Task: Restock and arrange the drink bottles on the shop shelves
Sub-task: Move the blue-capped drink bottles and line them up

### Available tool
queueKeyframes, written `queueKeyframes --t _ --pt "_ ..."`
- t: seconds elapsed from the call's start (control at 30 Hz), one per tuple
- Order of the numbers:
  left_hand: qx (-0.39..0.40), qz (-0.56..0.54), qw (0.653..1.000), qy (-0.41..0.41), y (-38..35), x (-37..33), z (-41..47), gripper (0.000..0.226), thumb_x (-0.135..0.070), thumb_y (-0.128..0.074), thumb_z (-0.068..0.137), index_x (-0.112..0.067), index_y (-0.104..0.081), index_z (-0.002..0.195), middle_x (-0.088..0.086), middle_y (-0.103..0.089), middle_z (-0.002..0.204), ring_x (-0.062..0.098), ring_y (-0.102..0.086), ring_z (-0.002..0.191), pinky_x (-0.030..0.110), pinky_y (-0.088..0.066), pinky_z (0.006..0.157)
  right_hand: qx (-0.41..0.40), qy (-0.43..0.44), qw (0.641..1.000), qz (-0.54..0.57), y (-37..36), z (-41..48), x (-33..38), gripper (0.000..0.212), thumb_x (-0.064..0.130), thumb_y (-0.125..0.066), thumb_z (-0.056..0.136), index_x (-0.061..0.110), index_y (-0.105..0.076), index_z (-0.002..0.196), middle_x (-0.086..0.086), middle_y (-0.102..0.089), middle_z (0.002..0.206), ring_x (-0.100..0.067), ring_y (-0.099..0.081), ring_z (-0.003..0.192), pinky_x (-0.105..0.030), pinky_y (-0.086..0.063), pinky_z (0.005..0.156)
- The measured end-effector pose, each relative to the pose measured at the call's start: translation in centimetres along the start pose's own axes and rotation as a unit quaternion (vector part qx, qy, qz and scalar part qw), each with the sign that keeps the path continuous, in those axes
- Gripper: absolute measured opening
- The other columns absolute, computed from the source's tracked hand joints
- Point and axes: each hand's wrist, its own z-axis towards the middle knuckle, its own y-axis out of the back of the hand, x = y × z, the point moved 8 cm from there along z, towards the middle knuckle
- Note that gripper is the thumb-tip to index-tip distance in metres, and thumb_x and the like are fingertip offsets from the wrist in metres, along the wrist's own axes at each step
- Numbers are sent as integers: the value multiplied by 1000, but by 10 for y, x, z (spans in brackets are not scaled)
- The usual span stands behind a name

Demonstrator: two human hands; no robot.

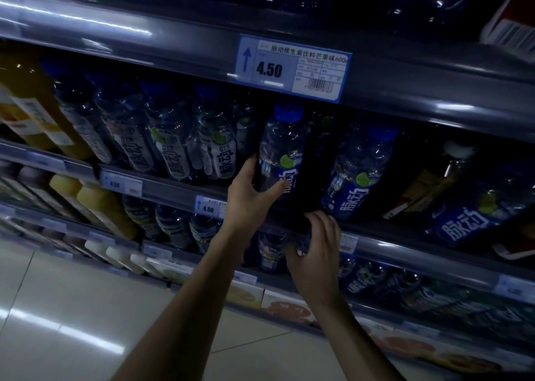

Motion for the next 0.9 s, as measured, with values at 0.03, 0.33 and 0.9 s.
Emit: queueKeyframes --t 0.03,0.33,0.9 --pt "23 -19 1000 -5 -1 0 0 56 -28 -70 86 -20 -43 135 -9 -58 127 1 -56 113 29 -50 93 3 -4 1000 1 0 0 0 53 11 -72 79 2 -52 127 -14 -49 135 -34 -38 132 -46 -40 103" --pt "-60 11 998 17 3 13 -5 41 -27 -73 82 -15 -55 117 3 -63 114 12 -62 103 41 -54 85 14 -11 1000 5 2 0 0 50 12 -68 82 4 -51 128 -13 -47 137 -32 -37 132 -47 -39 103" --pt "11 21 1000 7 -4 11 2 49 -25 -68 87 -12 -50 130 -1 -62 123 -4 -56 108 19 -50 89 6 -10 1000 1 3 0 -1 49 13 -66 81 4 -51 128 -11 -47 136 -28 -35 133 -37 -36 105"
